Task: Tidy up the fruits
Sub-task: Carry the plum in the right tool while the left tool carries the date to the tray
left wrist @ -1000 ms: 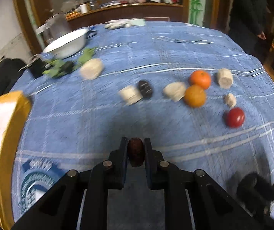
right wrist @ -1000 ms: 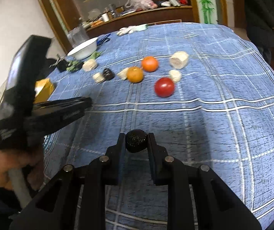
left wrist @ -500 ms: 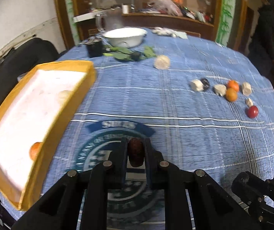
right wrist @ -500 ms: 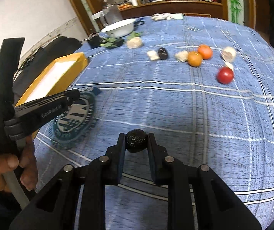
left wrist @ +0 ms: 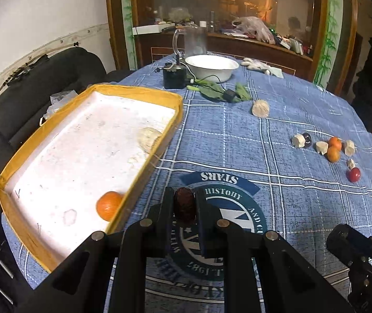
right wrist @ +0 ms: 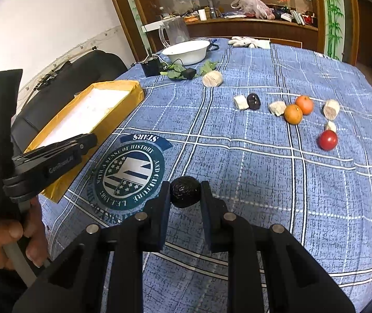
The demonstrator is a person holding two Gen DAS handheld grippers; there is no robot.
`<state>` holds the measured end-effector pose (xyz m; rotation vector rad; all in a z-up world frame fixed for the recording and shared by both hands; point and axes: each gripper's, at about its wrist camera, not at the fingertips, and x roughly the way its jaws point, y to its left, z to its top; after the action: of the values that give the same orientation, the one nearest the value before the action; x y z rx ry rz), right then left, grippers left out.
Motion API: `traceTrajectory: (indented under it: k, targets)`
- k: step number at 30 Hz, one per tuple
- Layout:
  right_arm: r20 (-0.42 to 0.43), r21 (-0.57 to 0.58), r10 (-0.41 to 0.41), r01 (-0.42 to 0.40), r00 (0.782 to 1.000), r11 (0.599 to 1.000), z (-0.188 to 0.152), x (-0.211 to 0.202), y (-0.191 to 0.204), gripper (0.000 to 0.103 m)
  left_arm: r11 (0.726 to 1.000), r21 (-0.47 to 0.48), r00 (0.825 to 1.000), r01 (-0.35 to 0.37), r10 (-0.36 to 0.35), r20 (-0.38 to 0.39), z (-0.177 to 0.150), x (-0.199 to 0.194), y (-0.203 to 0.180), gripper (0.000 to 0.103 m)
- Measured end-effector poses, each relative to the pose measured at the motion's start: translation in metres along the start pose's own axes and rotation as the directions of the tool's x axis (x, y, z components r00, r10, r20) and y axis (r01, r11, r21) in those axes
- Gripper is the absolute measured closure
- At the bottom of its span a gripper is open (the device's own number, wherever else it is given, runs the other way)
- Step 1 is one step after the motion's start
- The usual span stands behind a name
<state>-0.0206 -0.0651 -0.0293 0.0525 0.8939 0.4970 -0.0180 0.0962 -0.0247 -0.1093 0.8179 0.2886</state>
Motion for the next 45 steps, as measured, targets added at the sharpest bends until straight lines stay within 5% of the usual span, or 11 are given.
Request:
traceTrajectory:
  k: [27,45]
  targets:
    - [0.080,-0.158,0.082,-0.069,0.993,0.985,0.051,0.011,0.080,0.079,0.981,-0.131,0.988,-0.141,0.148,0.044,0.006,-0.020,0.082,0.089]
    - [0.028,-0.300,0.119,-0.105,0.993,0.948,0.089,0.095,0.159,0.079,0.929,-0.249,0.960,-0.273,0.280,-0.009,0.018,0.015,0.160,0.089]
